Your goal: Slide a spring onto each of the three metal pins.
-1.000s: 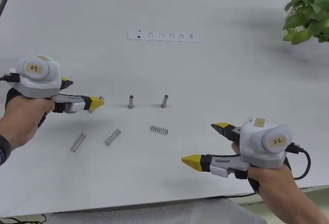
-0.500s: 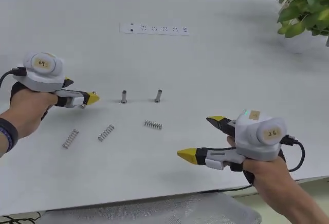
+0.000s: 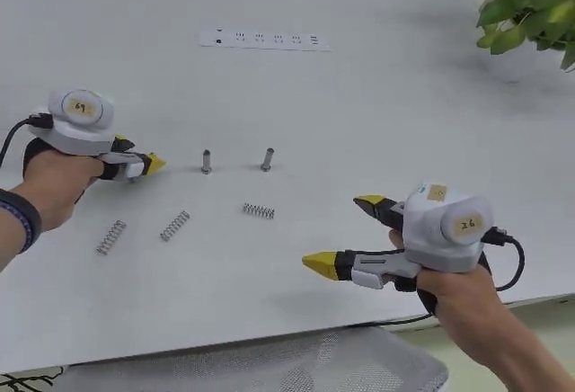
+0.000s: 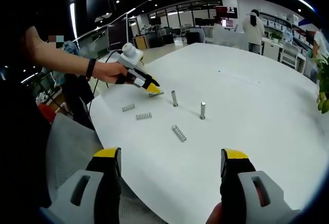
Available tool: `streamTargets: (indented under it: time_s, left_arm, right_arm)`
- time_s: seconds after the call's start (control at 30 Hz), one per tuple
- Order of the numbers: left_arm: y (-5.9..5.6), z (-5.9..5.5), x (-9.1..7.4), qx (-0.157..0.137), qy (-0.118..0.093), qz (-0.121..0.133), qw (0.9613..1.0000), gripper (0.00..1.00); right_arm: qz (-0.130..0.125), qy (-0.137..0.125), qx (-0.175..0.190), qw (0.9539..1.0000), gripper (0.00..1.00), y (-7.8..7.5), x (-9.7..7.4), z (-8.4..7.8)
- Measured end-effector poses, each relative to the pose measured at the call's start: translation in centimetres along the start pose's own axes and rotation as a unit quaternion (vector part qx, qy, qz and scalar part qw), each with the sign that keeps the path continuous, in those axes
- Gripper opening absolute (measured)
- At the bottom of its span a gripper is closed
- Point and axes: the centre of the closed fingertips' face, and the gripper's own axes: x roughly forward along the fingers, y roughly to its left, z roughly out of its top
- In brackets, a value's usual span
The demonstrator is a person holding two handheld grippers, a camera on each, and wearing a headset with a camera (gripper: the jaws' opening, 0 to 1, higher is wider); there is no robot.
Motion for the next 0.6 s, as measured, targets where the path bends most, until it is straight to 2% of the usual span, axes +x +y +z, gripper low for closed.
streamTargets:
  time_s: [0.23, 0.5, 0.6]
  left_arm:
    - [0.5, -0.6, 0.7, 0.001, 0.01, 0.009, 0.9999, 0.16]
    - [0.4, -1.2, 1.3, 0.006, 0.023, 0.014, 0.9996, 0.09]
    - [0.4, -1.0, 1.2, 0.009, 0.019, 0.016, 0.9997, 0.05]
  right_arm:
    - [0.001, 0.0, 0.001, 1.0, 0.78, 0.1, 0.0, -0.1]
    - [-0.001, 0.004, 0.003, 1.0, 0.78, 0.0, -0.1, -0.5]
    - [-0.002, 0.004, 0.005, 1.0, 0.78, 0.0, -0.2, -0.6]
